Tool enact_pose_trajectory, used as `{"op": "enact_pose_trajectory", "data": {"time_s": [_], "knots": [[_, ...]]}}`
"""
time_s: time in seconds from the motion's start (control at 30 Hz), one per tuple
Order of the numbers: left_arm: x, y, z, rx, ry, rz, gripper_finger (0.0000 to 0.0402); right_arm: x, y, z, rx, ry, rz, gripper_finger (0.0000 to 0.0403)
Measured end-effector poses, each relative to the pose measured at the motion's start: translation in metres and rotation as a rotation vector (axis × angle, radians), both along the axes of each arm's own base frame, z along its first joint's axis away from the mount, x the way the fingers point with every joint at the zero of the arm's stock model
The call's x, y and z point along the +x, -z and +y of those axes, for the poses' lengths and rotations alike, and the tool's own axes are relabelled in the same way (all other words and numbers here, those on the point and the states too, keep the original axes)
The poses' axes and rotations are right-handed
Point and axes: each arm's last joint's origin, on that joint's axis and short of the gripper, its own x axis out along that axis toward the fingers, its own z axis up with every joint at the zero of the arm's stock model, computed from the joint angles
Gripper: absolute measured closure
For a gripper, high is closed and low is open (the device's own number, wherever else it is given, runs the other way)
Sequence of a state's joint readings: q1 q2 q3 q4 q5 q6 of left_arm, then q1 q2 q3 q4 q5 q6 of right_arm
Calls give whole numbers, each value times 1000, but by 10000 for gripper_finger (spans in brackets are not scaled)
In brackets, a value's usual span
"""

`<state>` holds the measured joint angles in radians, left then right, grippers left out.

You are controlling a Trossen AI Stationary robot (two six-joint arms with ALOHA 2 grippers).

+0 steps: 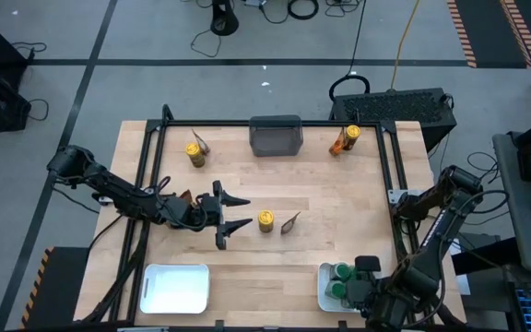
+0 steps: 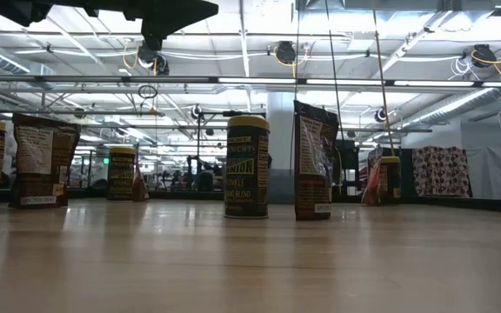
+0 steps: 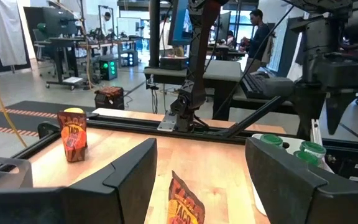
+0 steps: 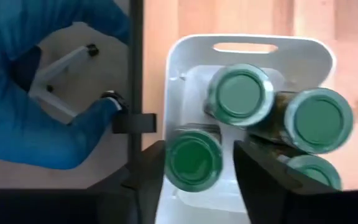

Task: Sort spices by type
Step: Adjust the green seasoning bottle

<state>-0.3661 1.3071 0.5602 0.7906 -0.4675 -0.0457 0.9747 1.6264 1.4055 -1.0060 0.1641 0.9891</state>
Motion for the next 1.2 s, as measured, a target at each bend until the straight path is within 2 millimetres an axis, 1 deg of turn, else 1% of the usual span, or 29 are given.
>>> {"op": "enact_pose_trajectory", "data": {"time_s": [0.23, 0.33, 0.4, 0.53, 0.63, 0.87, 1.0, 1.2], "knots": [[0, 0, 0, 0, 0, -1, 153, -3, 0, 8, 41, -35, -16, 333], [0, 0, 0, 0, 0, -1, 153, -5, 5, 15, 34, -51, -11, 378], [0, 0, 0, 0, 0, -1, 153, -6, 11, 19, 20, -61, -2, 396], [0, 0, 0, -1, 0, -4, 153, -4, 19, 25, 15, -64, 4, 394], [0, 0, 0, -1, 0, -4, 153, -2, 22, 29, 34, -73, 10, 401], [0, 0, 0, -1, 1, -4, 153, 2, 36, 35, 5, -74, 37, 402], [0, 0, 0, -1, 1, -4, 153, 4, 40, 35, -9, -57, 48, 402], [0, 0, 0, -1, 1, -4, 153, 6, 41, 30, -36, -12, 42, 402]]}}
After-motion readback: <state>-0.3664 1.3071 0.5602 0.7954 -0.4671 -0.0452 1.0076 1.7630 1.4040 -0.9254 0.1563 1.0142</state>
